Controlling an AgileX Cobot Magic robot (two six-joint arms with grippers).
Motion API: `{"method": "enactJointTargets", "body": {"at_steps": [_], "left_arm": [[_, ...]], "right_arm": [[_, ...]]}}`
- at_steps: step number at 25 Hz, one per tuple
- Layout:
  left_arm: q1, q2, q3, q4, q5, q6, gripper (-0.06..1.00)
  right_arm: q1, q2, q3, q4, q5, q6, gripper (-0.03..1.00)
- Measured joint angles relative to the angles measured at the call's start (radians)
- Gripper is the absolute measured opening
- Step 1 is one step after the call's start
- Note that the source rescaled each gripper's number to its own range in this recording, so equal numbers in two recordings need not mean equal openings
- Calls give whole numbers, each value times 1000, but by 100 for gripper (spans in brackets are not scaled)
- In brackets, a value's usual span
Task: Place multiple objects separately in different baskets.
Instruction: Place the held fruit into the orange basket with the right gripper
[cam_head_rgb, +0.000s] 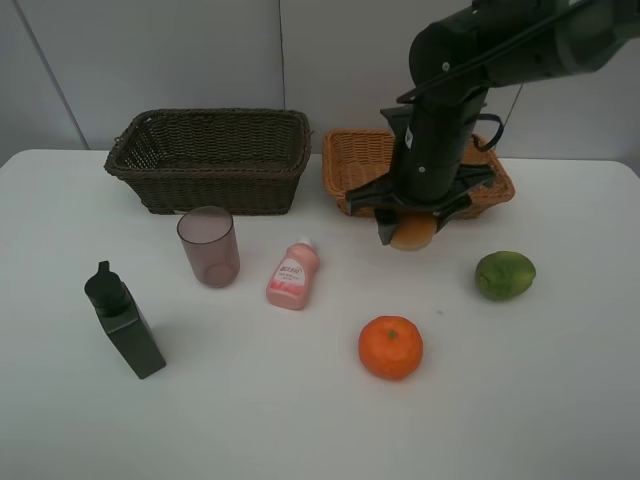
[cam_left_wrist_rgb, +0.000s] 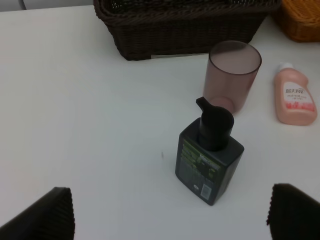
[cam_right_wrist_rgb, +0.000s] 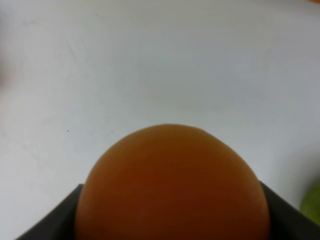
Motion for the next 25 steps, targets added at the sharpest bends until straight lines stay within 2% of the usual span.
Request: {"method": "enactJointTargets", "body": {"at_steps": [6, 18, 21, 25], "left_arm": [[0, 0, 0, 0, 0, 0, 100], [0, 0, 0, 0, 0, 0, 100], [0, 0, 0, 0, 0, 0, 100], [0, 0, 0, 0, 0, 0, 100]], "right_arm": [[-9, 0, -129, 18, 79, -76, 0], [-103, 99, -356, -6, 81, -108, 0], [-134, 160, -402, -18, 47, -108, 0], [-154, 220, -416, -36, -85, -108, 0]]}}
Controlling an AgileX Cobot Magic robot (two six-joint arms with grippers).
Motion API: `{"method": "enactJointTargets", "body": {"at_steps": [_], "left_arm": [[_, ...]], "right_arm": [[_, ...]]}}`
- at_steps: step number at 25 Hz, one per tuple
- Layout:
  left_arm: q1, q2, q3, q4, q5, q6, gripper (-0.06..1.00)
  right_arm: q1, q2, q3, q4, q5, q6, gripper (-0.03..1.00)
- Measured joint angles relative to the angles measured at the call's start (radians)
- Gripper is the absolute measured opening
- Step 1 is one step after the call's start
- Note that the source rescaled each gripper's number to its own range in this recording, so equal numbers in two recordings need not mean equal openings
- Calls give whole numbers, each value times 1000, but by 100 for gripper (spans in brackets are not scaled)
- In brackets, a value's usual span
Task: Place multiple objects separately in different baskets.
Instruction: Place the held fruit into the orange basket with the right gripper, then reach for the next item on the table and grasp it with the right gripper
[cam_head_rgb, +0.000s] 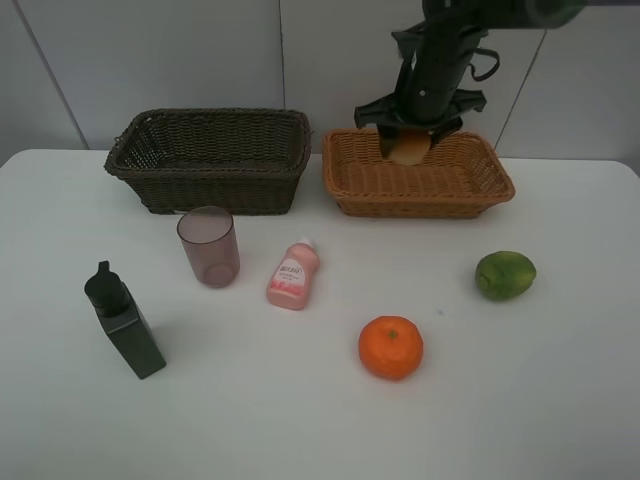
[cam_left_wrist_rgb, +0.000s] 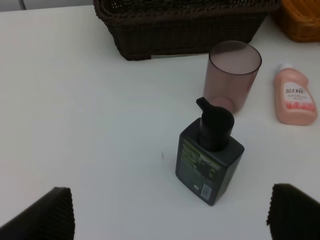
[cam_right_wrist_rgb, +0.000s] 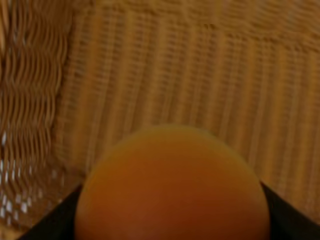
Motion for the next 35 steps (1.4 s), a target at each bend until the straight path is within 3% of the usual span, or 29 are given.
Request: {"method": "enactJointTargets", "body": {"at_steps": [8, 16, 17, 18, 21, 23, 26, 32, 35], "left_arm": [[0, 0, 0, 0, 0, 0, 100], [0, 0, 0, 0, 0, 0, 100], [0, 0, 0, 0, 0, 0, 100], [0, 0, 0, 0, 0, 0, 100], [0, 0, 0, 0, 0, 0, 100], [0, 0, 0, 0, 0, 0, 100], [0, 0, 0, 0, 0, 0, 100], [0, 0, 0, 0, 0, 0, 100], [0, 0, 0, 0, -1, 0, 100]], "right_arm": [[-11, 104, -3, 1, -214, 0, 0], [-12, 148, -3, 1, -261, 1, 0], [-12, 148, -3, 1, -259, 2, 5], [-12, 148, -4, 1, -256, 2, 17], [-12, 148, -4, 0, -235, 3, 68], [-12, 145, -4, 1, -206, 3, 87], [-12, 112, -4, 4, -145, 3, 97], [-4, -16, 6, 35, 94, 0, 99], [26, -97, 106, 38, 143, 0, 99]]}}
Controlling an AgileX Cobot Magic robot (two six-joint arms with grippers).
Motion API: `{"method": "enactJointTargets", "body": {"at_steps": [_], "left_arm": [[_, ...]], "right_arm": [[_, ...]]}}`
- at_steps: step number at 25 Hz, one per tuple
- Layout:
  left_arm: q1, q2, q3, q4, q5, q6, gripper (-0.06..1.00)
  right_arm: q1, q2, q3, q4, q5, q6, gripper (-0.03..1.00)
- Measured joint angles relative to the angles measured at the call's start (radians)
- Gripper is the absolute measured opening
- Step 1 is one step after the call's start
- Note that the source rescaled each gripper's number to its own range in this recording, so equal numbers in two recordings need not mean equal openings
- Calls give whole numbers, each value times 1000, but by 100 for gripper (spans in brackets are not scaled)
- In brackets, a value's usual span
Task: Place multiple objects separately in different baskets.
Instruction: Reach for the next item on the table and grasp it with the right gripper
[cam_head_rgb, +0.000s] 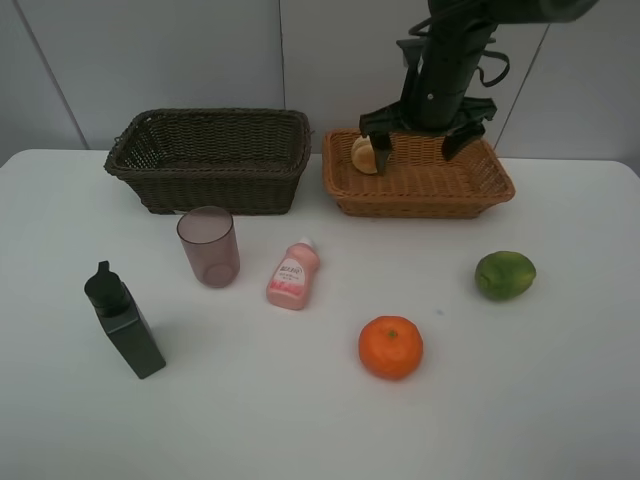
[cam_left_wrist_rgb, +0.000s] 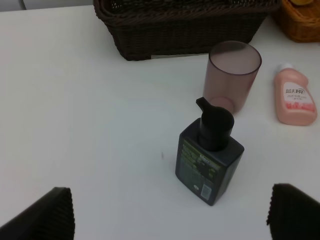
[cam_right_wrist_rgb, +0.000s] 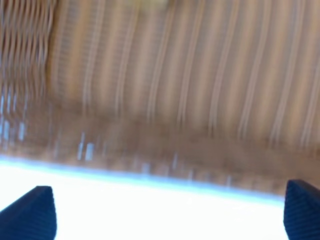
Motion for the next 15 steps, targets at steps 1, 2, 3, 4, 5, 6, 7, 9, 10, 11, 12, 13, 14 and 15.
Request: {"method": "enactJointTargets", "body": {"at_steps": [1, 2, 3, 4, 5, 6, 7, 9, 10, 11, 12, 13, 14, 15], "left_arm": [[0, 0, 0, 0, 0, 0, 100], [0, 0, 0, 0, 0, 0, 100], [0, 0, 0, 0, 0, 0, 100], [0, 0, 0, 0, 0, 0, 100], [0, 0, 0, 0, 0, 0, 100], [0, 0, 0, 0, 0, 0, 100], [0, 0, 0, 0, 0, 0, 100], [0, 0, 0, 0, 0, 0, 100], [0, 0, 0, 0, 0, 0, 100], [0, 0, 0, 0, 0, 0, 100], [0, 0, 0, 0, 0, 0, 100], [0, 0, 0, 0, 0, 0, 100], [0, 0, 0, 0, 0, 0, 100], [0, 0, 0, 0, 0, 0, 100]], "right_arm": [[11, -32, 44, 4, -1, -5, 99], [25, -66, 102, 12, -3, -16, 99], [41, -97, 162, 21, -9, -38, 99], [60, -133, 222, 28, -15, -70, 99], [76, -169, 269, 33, -22, -104, 99], [95, -199, 320, 45, -31, -148, 100], [111, -229, 365, 57, -37, -196, 100], [129, -278, 432, 101, -50, -297, 100], [132, -294, 463, 134, -58, -359, 100], [137, -308, 492, 166, -65, -425, 100], [138, -317, 514, 192, -74, -497, 100], [142, -323, 540, 223, -87, -562, 100], [150, -328, 564, 250, -100, -643, 100], [157, -332, 589, 271, -110, -725, 100]]}}
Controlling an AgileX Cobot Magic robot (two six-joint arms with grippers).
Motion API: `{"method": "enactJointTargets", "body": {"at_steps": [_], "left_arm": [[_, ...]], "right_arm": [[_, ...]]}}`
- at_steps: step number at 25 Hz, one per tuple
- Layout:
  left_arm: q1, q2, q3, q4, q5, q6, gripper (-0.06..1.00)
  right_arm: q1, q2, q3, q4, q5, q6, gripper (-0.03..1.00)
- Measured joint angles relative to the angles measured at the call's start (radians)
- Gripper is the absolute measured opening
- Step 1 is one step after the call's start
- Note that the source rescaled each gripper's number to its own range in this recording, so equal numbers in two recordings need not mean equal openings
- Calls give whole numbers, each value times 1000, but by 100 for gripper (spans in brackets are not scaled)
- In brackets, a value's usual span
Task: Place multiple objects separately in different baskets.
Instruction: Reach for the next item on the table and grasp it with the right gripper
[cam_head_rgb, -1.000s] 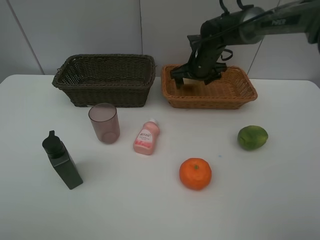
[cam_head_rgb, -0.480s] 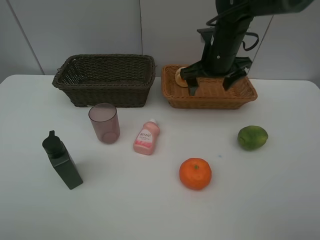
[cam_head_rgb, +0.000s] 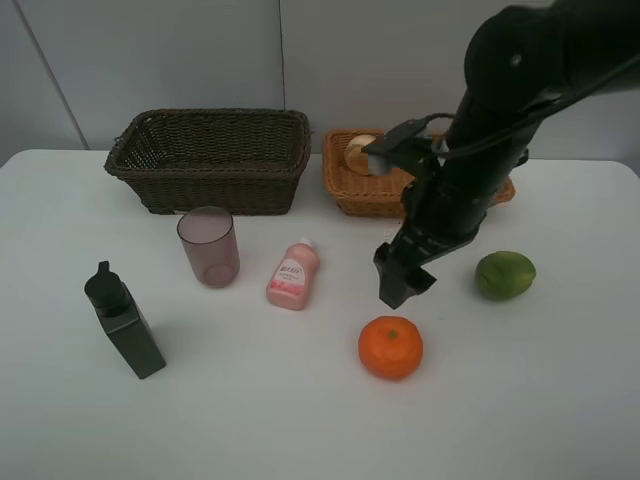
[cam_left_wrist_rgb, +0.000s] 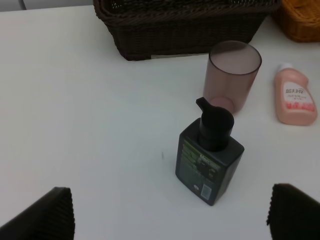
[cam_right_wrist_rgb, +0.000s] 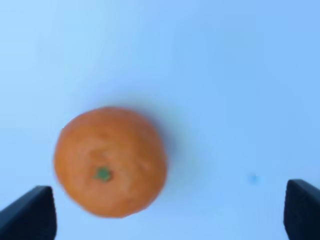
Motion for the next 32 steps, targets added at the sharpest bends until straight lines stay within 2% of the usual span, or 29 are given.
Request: {"method": "enactJointTargets", "body": {"at_steps": [4, 6, 11, 17, 27, 32], "left_arm": [[0, 0, 0, 0, 0, 0, 100], [0, 0, 0, 0, 0, 0, 100], [0, 0, 0, 0, 0, 0, 100], [0, 0, 0, 0, 0, 0, 100], [0, 0, 0, 0, 0, 0, 100], [0, 0, 0, 0, 0, 0, 100]], "right_arm": [[45, -2, 77, 36, -46, -298, 100], [67, -2, 97, 39, -57, -408, 100], [107, -2, 100, 43, -83, -553, 100], [108, 46, 104, 21, -132, -596, 100], [108, 110, 109, -3, -181, -602, 100], [108, 131, 155, -9, -241, -602, 100]]}}
